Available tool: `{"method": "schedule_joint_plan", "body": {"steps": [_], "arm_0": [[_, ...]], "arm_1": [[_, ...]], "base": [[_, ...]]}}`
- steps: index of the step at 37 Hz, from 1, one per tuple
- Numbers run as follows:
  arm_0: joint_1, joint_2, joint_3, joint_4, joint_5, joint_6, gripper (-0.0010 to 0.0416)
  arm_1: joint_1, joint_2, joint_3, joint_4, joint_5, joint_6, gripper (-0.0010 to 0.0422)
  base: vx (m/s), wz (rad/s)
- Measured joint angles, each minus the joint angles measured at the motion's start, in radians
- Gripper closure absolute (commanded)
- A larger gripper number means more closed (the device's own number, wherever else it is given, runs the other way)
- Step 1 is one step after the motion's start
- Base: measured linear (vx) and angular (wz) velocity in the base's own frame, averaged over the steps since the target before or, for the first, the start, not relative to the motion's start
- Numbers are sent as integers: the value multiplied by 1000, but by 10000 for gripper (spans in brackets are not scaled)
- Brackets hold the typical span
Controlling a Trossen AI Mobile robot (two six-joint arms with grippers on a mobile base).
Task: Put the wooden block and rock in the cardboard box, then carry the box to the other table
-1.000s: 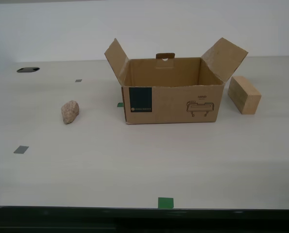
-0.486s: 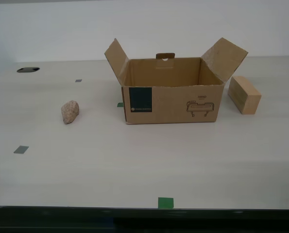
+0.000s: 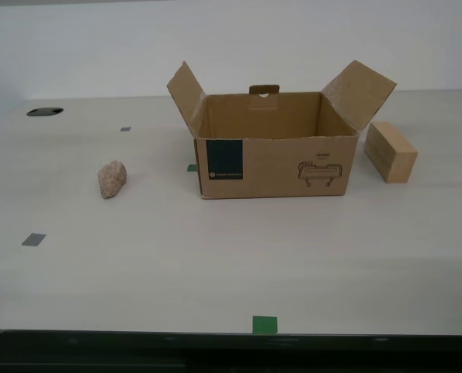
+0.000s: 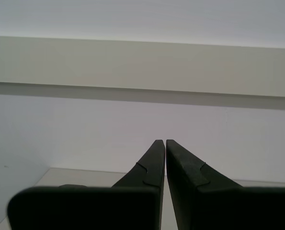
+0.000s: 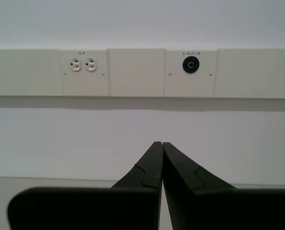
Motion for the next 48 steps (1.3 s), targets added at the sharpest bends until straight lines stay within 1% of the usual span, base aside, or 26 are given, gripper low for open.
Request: {"method": "schedule_joint_plan", "body": {"steps": [5,9,14,16,19,27,29,33,36,42,46,48], "arm_0": [[1,-12,0,-3,0,-1,407],[0,-25,0,-22,0,-2,407],[0,-36,1,-69,0,-2,407],[0,-38,16,-114,0,-2,406],[1,-39,55,-213,0,-2,407],[1,-39,170,-431,0,-2,407],[0,-39,203,-495,0,2,406],[1,-39,278,-644,0,14,406],[2,-39,340,-751,0,18,406],[1,-39,474,-974,0,26,406],[2,-39,558,-1105,0,54,406],[1,-39,592,-1151,0,65,406]], "arm_1": [[0,-2,0,-3,0,-4,412],[0,-15,15,-39,0,-5,413],[-1,-42,44,-101,0,-5,413],[-1,-51,56,-135,0,-5,413],[-2,-65,79,-220,0,-5,413],[-2,-79,195,-525,1,-5,413],[-2,-79,227,-598,12,-5,413],[-2,-78,292,-744,55,-6,413],[-3,-78,341,-835,76,-6,413],[-3,-77,433,-997,81,-7,413],[-4,-69,494,-1100,83,-24,413],[-4,-60,525,-1141,95,-30,413]], "base": [[0,0],[0,0],[0,0],[0,0],[0,0],[0,0],[0,0],[0,0],[0,0],[0,0],[0,0],[0,0]]}}
